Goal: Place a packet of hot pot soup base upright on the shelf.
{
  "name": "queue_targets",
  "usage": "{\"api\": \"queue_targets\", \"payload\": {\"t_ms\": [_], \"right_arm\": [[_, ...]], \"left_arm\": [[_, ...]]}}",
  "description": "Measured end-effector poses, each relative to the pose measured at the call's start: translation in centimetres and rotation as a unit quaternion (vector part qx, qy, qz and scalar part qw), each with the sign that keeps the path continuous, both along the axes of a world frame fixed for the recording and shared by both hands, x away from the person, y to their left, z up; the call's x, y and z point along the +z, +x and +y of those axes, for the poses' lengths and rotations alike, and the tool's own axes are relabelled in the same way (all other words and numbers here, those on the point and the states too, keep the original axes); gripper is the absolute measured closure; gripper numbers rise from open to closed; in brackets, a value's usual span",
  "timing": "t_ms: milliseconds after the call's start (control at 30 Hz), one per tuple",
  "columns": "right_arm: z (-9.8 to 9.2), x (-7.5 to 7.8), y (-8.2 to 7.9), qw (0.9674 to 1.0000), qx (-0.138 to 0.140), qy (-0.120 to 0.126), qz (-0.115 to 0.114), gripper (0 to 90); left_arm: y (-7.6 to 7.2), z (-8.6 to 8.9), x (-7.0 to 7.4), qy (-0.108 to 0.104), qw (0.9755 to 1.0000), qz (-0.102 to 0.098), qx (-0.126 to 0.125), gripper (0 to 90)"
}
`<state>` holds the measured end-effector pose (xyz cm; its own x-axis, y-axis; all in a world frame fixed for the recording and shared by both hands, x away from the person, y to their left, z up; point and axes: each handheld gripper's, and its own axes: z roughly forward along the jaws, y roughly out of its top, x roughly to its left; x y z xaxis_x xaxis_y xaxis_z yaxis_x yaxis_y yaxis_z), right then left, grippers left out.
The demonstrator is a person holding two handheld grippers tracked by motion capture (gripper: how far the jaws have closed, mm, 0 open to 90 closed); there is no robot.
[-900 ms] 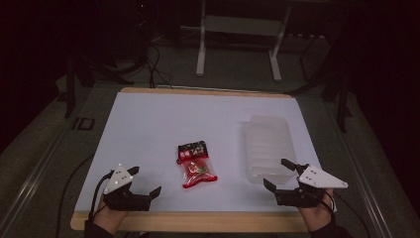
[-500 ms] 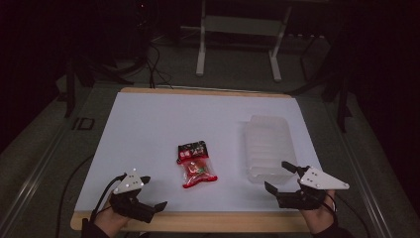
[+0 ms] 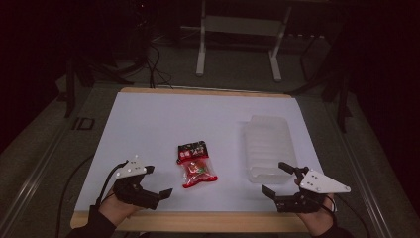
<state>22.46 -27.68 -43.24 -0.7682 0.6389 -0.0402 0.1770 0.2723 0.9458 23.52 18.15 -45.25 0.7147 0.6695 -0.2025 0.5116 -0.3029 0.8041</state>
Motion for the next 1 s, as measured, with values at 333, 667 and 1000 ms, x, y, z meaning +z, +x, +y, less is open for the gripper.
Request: {"api": "queue_targets", "payload": {"t_ms": [333, 667, 1000], "right_arm": [[0.4, 0.0, -0.2, 0.9999, 0.011, -0.007, -0.005, 10.4], [0.6, 0.0, -0.4, 0.9993, 0.016, -0.024, -0.022, 10.9], [0.7, 0.1, -0.5, 0.9994, 0.018, -0.025, -0.018, 13.1]], "left_arm": [[2.2, -1.1, 0.5, 0.031, 0.9990, 0.004, 0.031, 0.0], [5.1, -1.9, 0.5, 0.042, 0.9956, 0.019, 0.081, 0.8], [7.7, -2.5, 0.2, 0.041, 0.9939, 0.024, 0.099, 2.5]]}}
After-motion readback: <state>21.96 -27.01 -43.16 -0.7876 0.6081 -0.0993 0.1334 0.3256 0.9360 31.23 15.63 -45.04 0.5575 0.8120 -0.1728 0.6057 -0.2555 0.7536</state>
